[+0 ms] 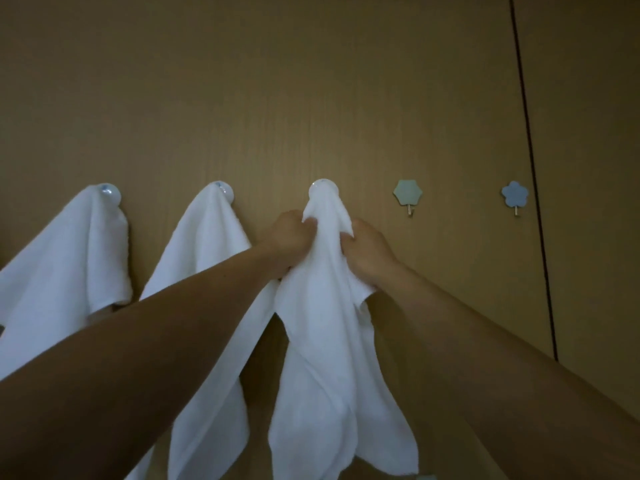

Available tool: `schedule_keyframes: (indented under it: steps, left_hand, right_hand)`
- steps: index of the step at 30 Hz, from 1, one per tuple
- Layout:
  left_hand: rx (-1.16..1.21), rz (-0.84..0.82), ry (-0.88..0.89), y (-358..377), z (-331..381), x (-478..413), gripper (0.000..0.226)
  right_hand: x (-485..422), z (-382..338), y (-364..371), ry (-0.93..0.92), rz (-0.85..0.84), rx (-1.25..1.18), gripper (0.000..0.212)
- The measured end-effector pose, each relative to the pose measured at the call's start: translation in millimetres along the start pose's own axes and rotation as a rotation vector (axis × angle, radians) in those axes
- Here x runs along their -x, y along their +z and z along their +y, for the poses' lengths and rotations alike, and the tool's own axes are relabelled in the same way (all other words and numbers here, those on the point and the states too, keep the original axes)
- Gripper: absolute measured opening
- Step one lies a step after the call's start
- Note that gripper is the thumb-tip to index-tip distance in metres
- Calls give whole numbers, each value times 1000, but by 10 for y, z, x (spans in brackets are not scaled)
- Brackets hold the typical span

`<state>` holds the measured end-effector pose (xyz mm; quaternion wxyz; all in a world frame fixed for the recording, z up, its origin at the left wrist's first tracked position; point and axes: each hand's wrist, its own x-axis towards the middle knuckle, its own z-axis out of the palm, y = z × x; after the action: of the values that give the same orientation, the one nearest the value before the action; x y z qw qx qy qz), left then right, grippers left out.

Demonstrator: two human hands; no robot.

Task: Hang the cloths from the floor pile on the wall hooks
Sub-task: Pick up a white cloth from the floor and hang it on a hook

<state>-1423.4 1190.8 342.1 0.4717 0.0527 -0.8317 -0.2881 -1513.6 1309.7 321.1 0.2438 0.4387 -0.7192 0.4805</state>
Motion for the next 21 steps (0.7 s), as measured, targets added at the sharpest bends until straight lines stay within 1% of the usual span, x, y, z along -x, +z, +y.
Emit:
schedule_keyframes:
  steps: [2, 5, 7, 9, 11, 13, 16, 18, 21]
  left_hand:
    - [-74, 57, 102, 93, -28, 85, 28]
    - [-170, 124, 172, 157, -59, 241, 38]
    - [-287, 176, 196, 156, -75, 361, 52]
    - [-363, 193, 235, 125, -64, 503, 65]
    - [-413, 165, 280, 77, -49, 637, 71]
    - [-468, 134, 306, 37, -45, 776, 72]
    - [-480, 84, 315, -9, -51, 1079, 71]
    - [-474, 40, 343, -3, -91, 1343, 69]
    - [-449, -38, 404, 66, -173, 1827, 66]
  right_hand:
    - [98, 28, 36, 1, 40, 60, 36]
    - [290, 110, 57, 38, 100, 94, 40]
    - [479, 126, 54, 52, 94, 118, 49]
    - [695, 80, 21, 70, 90, 162, 59]
    - [916, -5, -27, 88, 109, 214, 68]
    - [1135, -111, -76, 103, 145, 269, 72]
    - [1522, -275, -127, 120, 192, 318, 70]
    - [1849, -353, -131, 147, 195, 329, 67]
    - [2433, -419, -111, 262, 174, 380, 67]
